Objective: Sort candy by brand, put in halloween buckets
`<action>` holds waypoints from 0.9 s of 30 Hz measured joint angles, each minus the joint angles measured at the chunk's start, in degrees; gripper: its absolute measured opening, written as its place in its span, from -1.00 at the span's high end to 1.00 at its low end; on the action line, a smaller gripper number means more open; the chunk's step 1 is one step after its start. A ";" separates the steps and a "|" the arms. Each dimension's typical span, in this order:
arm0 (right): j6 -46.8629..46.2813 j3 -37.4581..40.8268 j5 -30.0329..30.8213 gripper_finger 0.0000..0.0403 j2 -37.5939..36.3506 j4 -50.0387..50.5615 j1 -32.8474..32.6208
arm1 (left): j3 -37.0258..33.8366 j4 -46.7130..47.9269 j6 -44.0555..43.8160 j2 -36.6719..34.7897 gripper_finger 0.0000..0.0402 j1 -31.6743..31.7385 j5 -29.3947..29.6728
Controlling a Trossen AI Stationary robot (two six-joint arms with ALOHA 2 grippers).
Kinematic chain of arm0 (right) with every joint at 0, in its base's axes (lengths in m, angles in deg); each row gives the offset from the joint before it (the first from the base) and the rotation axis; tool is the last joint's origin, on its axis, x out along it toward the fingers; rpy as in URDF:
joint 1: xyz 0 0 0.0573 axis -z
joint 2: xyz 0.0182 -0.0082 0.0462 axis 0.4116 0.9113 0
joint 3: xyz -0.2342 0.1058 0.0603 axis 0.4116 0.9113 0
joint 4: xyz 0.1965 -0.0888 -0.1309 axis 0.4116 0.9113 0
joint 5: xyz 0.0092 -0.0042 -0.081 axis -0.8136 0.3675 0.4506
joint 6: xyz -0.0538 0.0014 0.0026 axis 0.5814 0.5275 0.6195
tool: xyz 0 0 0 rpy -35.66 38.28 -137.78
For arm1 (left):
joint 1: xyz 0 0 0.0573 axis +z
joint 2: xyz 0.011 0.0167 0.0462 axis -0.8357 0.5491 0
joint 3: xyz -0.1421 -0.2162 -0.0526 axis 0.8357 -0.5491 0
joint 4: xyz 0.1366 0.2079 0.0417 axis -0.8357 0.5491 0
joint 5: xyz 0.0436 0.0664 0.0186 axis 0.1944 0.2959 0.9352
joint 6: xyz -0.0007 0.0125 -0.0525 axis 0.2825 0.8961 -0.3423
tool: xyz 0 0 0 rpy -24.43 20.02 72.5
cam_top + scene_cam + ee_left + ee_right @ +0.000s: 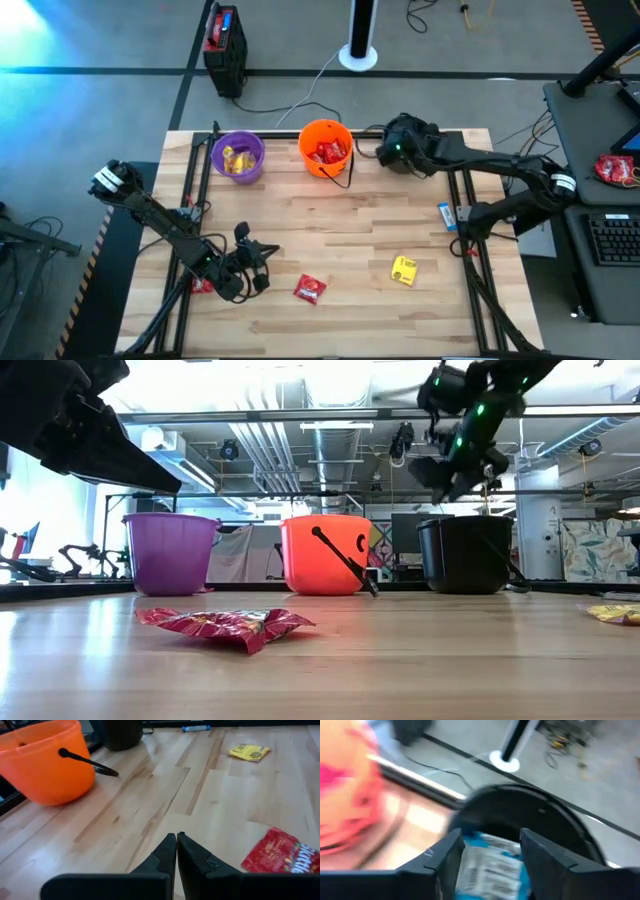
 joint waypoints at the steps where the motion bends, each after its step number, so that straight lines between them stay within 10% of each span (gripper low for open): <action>1: 0.06 0.00 -0.56 0.05 -0.91 -0.03 -1.64 | 0.15 -0.07 0.19 0.00 1.00 0.00 -0.71; 14: 5.41 1.29 -21.16 0.03 -6.41 -1.37 -38.23 | 5.24 -4.11 10.36 -0.02 0.96 -0.02 -13.00; 27: -3.79 5.04 -18.07 0.03 -5.27 -7.54 -61.13 | 18.70 -3.49 13.11 15.20 0.32 -0.02 -17.73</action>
